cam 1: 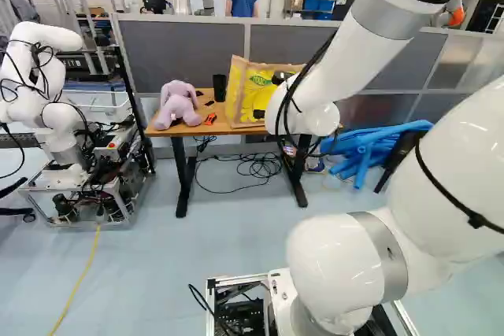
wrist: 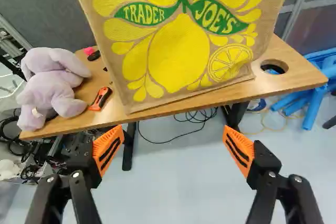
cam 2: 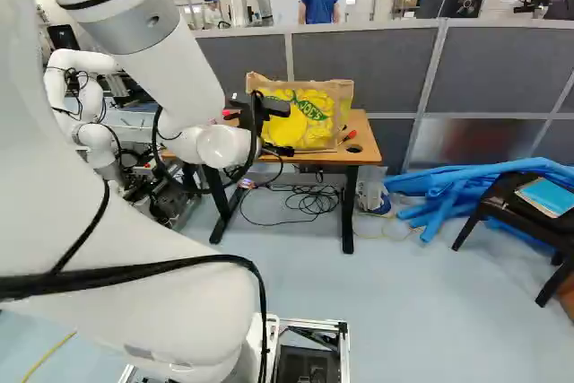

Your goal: Pick up the bag on the ground and place it on the table

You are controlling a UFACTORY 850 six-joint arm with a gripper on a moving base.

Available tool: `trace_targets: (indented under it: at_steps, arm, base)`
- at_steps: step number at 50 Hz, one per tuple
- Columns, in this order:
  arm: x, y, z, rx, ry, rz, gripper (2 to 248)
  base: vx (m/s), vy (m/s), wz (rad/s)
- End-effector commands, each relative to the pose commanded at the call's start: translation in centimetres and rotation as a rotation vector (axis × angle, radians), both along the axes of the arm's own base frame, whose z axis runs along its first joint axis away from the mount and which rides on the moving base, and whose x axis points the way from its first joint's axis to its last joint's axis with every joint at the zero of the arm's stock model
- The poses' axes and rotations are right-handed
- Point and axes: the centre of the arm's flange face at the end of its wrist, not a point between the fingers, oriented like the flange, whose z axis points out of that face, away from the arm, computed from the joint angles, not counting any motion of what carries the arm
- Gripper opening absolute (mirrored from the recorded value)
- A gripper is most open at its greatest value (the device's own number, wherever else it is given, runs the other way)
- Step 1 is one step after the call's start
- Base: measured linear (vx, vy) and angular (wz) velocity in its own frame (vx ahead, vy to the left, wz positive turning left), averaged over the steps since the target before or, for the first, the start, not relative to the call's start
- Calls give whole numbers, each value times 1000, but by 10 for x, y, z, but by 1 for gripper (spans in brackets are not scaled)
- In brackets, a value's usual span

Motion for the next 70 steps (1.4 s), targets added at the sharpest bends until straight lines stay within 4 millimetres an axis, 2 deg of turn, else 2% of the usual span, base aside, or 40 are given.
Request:
trace_targets:
  at_steps: [34, 52, 70]
  arm:
    - [-49, 1, -27, -125, -118, 55, 247]
    - [-63, 2, -34, -163, -151, 67, 247]
    - [-69, 2, -37, -179, -164, 71, 247]
  base:
    - [0, 0, 0]
    - [0, 0, 0]
    - [0, 0, 0]
